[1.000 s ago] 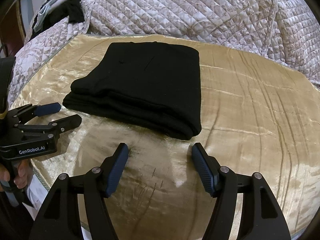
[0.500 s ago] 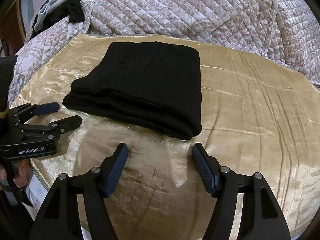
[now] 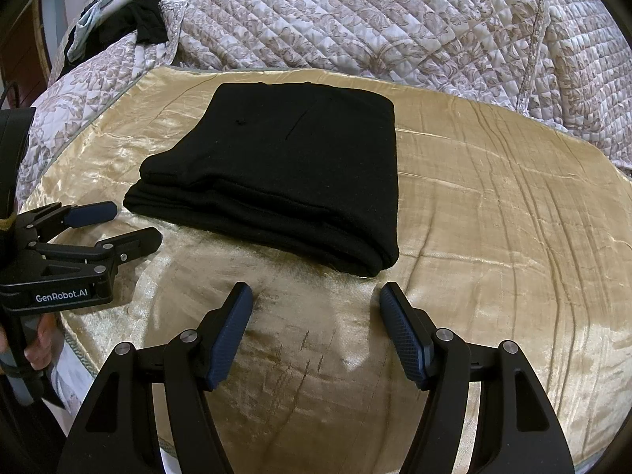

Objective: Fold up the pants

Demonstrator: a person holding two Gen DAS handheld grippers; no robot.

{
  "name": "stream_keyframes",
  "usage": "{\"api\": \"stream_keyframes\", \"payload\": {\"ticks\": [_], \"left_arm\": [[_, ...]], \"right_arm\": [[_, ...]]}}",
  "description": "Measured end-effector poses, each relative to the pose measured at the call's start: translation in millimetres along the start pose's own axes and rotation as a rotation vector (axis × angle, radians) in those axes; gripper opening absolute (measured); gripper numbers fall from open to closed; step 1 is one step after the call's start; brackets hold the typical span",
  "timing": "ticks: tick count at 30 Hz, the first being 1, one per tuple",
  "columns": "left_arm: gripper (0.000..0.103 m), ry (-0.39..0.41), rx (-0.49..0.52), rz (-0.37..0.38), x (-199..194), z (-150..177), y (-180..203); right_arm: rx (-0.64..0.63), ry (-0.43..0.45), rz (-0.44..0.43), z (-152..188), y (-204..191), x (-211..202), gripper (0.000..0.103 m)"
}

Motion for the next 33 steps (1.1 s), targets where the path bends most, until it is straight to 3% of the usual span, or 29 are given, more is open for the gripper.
{"api": "stream_keyframes", "payload": {"ticks": [33], "left_arm": [[0.088, -0.005, 0.001, -0.001, 1.2, -0.6, -1.2]], "right_arm": [[-0.002, 0.001, 0.003, -0.6, -0.9, 0.0, 0.069]]}}
Point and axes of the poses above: each gripper's, at about its wrist camera, not at the fingertips, and x roughly the way its jaws point, y to its right, z to its underside, the point moved 4 cm from there along x, roughly the way its jaws point, and after that the axes turned 6 degrees about -z, right-handed, at the moved point
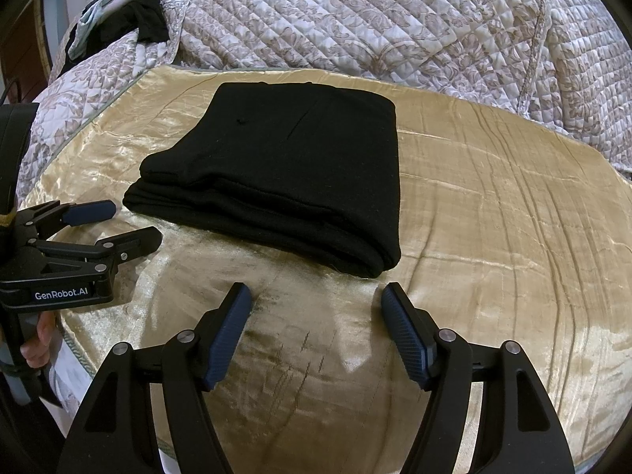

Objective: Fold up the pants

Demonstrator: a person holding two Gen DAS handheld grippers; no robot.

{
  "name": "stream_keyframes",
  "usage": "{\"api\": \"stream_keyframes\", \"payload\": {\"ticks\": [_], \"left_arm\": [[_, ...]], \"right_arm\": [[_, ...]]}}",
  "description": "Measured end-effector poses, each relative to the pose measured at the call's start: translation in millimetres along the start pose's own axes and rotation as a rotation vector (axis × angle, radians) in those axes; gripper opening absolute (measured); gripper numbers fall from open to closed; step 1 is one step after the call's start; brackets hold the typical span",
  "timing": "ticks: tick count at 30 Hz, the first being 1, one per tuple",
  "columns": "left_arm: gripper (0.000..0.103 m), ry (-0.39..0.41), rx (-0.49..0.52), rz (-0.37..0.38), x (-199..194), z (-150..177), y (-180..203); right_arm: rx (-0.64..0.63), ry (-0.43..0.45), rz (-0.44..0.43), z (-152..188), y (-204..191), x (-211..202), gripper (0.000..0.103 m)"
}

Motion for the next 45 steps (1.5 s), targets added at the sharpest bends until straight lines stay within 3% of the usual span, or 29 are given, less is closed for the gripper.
{"api": "stream_keyframes", "payload": {"ticks": [45], "left_arm": [[0.089, -0.003, 0.002, -0.001, -0.1, -0.9, -0.2]], "right_arm": [[-0.013, 0.004, 0.019, -1.1, -2.5, 1.1, 0.072]]}}
Point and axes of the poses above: each gripper's, at about its wrist camera, not at the fingertips, and x roughly the way its jaws point, y to its right, z to its underside, the point moved 4 cm from there along x, roughly the way its jaws point, and after that the axes turned 6 degrees about -z, right-handed, at the moved point
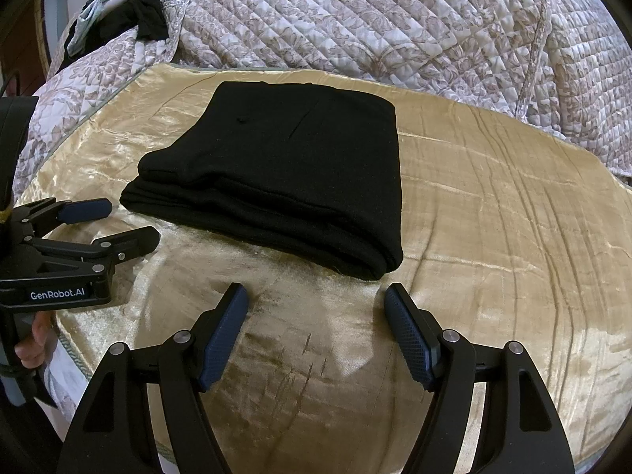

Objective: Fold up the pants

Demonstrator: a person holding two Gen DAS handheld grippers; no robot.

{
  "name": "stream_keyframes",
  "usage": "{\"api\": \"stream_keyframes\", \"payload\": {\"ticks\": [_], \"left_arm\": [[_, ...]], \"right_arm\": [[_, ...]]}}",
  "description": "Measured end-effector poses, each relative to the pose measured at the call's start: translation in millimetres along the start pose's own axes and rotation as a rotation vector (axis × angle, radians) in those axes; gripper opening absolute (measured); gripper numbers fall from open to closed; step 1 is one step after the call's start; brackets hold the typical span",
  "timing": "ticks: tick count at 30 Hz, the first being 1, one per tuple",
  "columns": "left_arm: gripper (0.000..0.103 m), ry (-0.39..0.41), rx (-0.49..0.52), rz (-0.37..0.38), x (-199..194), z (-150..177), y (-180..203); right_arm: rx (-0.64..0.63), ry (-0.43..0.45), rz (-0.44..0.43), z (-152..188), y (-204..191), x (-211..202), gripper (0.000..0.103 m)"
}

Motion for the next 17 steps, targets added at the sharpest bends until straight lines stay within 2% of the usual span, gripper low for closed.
{"api": "stream_keyframes", "payload": {"ticks": [17], "left_arm": [[0.089, -0.004, -0.004, -0.002, 0.8, 3.8, -3.4]], "right_arm": [[-0.038, 0.013, 0.018, -4.3, 0.2, 4.6, 0.079]]}}
Point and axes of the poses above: each gripper's, at about its wrist camera, not at the fingertips, and x roughly the way its jaws point, y to its right, z to its underside, the point moved 4 cm from there along x, roughly the way its jaws point, and after that the axes turned 6 degrees about -z, right-handed, at the moved point
